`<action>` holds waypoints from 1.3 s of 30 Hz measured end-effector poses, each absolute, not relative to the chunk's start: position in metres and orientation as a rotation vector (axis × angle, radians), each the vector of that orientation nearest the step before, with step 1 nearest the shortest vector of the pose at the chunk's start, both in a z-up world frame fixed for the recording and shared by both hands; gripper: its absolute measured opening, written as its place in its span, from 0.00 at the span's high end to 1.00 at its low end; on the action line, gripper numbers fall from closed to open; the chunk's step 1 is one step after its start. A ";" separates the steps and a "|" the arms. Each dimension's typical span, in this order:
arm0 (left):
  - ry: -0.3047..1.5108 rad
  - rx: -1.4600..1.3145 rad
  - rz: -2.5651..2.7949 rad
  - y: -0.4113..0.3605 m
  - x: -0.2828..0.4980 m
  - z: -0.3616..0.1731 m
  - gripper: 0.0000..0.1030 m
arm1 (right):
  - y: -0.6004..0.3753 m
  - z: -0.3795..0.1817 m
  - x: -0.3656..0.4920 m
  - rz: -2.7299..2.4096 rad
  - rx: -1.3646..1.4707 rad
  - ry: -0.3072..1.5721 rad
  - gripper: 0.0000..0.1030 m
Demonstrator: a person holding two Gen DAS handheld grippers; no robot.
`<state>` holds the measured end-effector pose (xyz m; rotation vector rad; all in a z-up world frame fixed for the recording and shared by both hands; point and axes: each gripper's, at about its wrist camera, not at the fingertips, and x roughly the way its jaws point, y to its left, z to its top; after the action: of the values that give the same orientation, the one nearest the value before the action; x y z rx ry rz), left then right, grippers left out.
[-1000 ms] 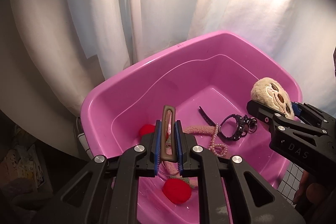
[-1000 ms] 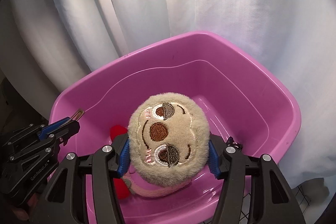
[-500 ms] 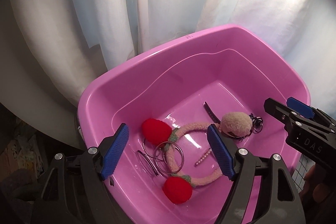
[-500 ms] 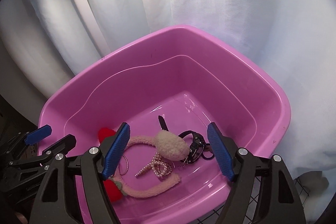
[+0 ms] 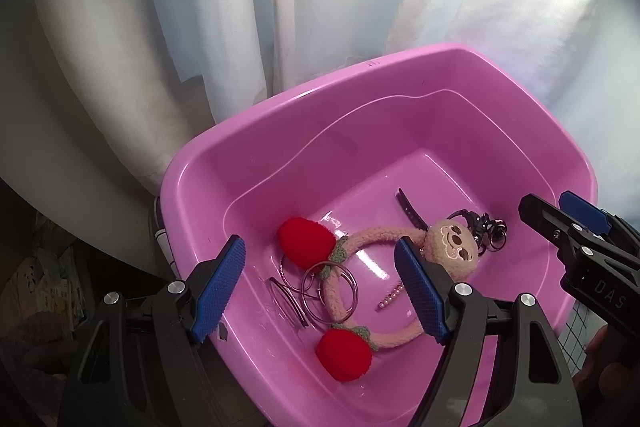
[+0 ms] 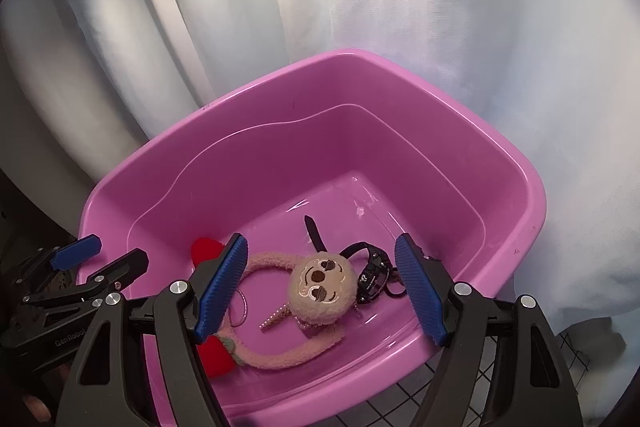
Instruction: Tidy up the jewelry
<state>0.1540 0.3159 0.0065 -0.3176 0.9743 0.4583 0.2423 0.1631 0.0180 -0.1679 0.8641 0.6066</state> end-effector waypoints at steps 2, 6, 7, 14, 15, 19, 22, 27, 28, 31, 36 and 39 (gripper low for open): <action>0.974 -0.319 0.460 0.316 0.153 0.007 0.27 | 0.163 0.017 0.241 0.605 -0.170 0.864 0.29; 0.975 -0.322 0.458 0.316 0.152 0.007 0.27 | 0.163 0.018 0.238 0.605 -0.176 0.863 0.29; 0.975 -0.321 0.458 0.316 0.151 0.008 0.27 | 0.163 0.018 0.237 0.605 -0.176 0.862 0.29; 0.979 -0.324 0.459 0.316 0.149 0.008 0.27 | 0.163 0.019 0.236 0.605 -0.178 0.860 0.29; 0.978 -0.327 0.465 0.316 0.148 0.008 0.27 | 0.163 0.019 0.236 0.605 -0.179 0.860 0.29; 0.978 -0.336 0.465 0.314 0.147 0.009 0.27 | 0.162 0.021 0.234 0.604 -0.182 0.856 0.29; 0.977 -0.337 0.468 0.312 0.146 0.009 0.27 | 0.162 0.022 0.234 0.604 -0.184 0.855 0.29; 0.976 -0.339 0.470 0.311 0.145 0.010 0.27 | 0.162 0.022 0.234 0.602 -0.184 0.856 0.29; 0.977 -0.338 0.469 0.311 0.145 0.010 0.27 | 0.162 0.022 0.233 0.601 -0.185 0.855 0.29; 0.976 -0.339 0.471 0.310 0.144 0.010 0.27 | 0.162 0.022 0.233 0.602 -0.187 0.855 0.29; 0.975 -0.341 0.472 0.307 0.144 0.010 0.27 | 0.163 0.022 0.231 0.600 -0.193 0.850 0.29; 0.974 -0.343 0.475 0.307 0.143 0.010 0.27 | 0.163 0.022 0.230 0.599 -0.198 0.847 0.29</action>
<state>0.1434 0.3067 0.0103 -0.3434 0.9741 0.4747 0.2299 0.1631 0.0223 -0.1981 0.8470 0.5986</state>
